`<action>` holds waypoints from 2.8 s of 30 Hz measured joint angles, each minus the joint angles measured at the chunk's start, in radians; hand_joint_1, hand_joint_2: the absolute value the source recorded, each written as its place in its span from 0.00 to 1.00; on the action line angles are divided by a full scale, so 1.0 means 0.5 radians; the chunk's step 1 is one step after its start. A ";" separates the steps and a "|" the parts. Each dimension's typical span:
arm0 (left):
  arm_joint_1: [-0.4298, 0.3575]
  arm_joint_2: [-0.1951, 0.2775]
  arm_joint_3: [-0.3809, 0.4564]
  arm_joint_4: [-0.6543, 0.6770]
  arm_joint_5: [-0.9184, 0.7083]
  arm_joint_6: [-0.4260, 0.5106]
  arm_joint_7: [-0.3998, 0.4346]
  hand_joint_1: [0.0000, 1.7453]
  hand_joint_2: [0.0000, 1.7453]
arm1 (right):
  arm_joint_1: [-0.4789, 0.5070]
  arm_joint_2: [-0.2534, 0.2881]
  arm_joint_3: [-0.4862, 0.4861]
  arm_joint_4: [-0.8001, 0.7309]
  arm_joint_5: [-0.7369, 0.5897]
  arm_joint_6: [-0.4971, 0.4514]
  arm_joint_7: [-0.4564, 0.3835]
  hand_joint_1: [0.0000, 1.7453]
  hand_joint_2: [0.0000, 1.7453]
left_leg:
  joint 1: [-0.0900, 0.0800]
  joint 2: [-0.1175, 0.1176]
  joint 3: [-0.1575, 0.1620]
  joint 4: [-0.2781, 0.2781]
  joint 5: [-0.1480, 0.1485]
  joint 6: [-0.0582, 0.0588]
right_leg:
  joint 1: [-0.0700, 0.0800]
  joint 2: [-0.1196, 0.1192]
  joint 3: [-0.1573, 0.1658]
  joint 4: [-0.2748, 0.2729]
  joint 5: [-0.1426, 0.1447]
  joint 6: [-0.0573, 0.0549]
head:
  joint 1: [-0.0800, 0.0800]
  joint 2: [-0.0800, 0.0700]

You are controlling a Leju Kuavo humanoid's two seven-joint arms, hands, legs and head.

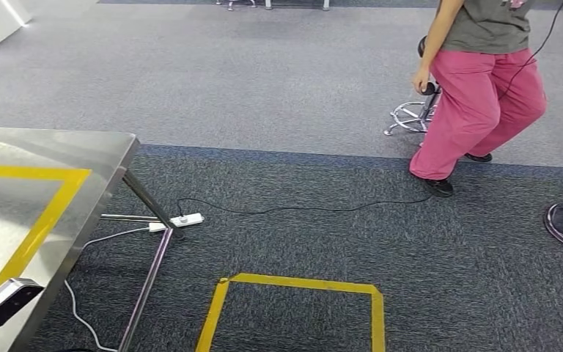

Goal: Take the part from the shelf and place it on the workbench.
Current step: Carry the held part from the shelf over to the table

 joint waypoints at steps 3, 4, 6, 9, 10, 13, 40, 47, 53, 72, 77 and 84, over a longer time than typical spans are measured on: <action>0.000 0.000 0.004 0.000 0.006 0.000 -0.001 1.00 1.00 | 0.000 0.000 0.001 -0.001 -0.001 0.000 0.002 0.00 0.00 | -0.004 0.000 0.000 0.001 0.000 0.001 | -0.004 0.000 0.001 -0.003 0.001 0.001 | 0.000 0.000; 0.000 0.000 0.005 0.000 0.007 0.000 -0.001 1.00 1.00 | 0.001 0.000 0.001 -0.001 -0.001 -0.001 0.002 0.00 0.00 | -0.005 0.000 0.000 0.001 0.000 0.001 | -0.005 0.000 0.001 -0.003 0.001 0.002 | 0.000 0.000; 0.000 0.000 0.005 0.000 0.007 0.000 -0.001 1.00 1.00 | 0.001 0.000 0.001 -0.001 -0.001 -0.001 0.002 0.00 0.00 | -0.005 0.000 0.000 0.002 0.000 0.001 | -0.005 0.000 0.004 -0.003 0.002 0.002 | -0.001 0.000; 0.000 0.000 0.006 0.000 0.007 0.000 -0.002 1.00 1.00 | 0.002 0.000 0.002 -0.001 -0.001 -0.001 0.002 0.00 0.00 | -0.005 0.000 0.000 0.002 0.000 0.001 | -0.005 0.000 0.007 -0.003 0.002 0.003 | -0.001 0.000; 0.000 0.000 0.006 0.000 0.008 0.000 -0.002 1.00 1.00 | 0.002 0.000 0.002 -0.001 -0.001 -0.001 0.002 0.00 0.00 | -0.005 0.000 0.000 0.002 -0.001 0.001 | -0.005 0.000 0.008 -0.003 0.002 0.003 | -0.001 0.000; 0.000 0.000 0.006 0.000 0.013 0.000 -0.004 1.00 1.00 | 0.002 0.000 0.002 -0.001 -0.001 -0.001 0.003 0.00 0.00 | -0.005 0.000 0.000 0.002 -0.001 0.001 | -0.005 0.000 0.008 -0.003 0.002 0.003 | -0.001 0.000; -0.001 -0.044 0.025 -0.003 0.013 -0.030 0.033 1.00 1.00 | 0.011 0.004 0.015 -0.018 -0.007 -0.013 0.023 0.00 0.00 | 0.036 0.006 0.109 -0.023 -0.094 -0.033 | -0.056 -0.017 -0.039 0.041 0.019 0.052 | 0.015 0.000; -0.005 -0.046 0.027 -0.003 0.010 -0.030 0.034 1.00 1.00 | 0.018 0.004 0.015 -0.022 -0.006 -0.014 0.021 0.00 0.00 | 0.034 0.125 -0.251 0.601 -0.294 -0.022 | -0.022 -0.065 0.034 0.035 -0.048 -0.020 | 0.013 0.000; -0.003 -0.044 0.030 -0.004 0.010 -0.030 0.035 1.00 1.00 | 0.021 0.007 0.018 -0.022 -0.006 -0.014 0.021 0.00 0.00 | -0.025 0.148 -0.142 0.166 0.045 0.058 | -0.006 -0.082 0.129 0.022 -0.150 -0.001 | 0.021 0.000; -0.001 -0.058 0.034 -0.011 0.008 -0.033 0.037 1.00 1.00 | 0.035 0.003 0.018 -0.023 -0.006 -0.020 0.022 0.00 0.00 | -0.028 0.109 0.203 0.073 -0.195 0.036 | 0.008 -0.058 -0.127 0.056 0.083 -0.025 | 0.034 0.000; 0.002 -0.058 0.036 -0.011 0.008 -0.036 0.043 1.00 1.00 | 0.035 0.005 0.019 -0.023 -0.007 -0.019 0.022 0.00 0.00 | 0.003 0.120 -0.096 0.509 -0.347 -0.022 | 0.000 -0.062 -0.017 0.016 0.028 -0.046 | 0.025 0.000; 0.008 -0.062 0.041 -0.010 0.025 -0.056 0.056 1.00 1.00 | 0.039 0.006 0.019 -0.024 -0.012 -0.010 0.027 0.00 0.00 | 0.026 0.162 -0.133 0.137 -0.010 -0.036 | -0.011 -0.063 0.114 0.030 -0.117 0.017 | 0.015 0.000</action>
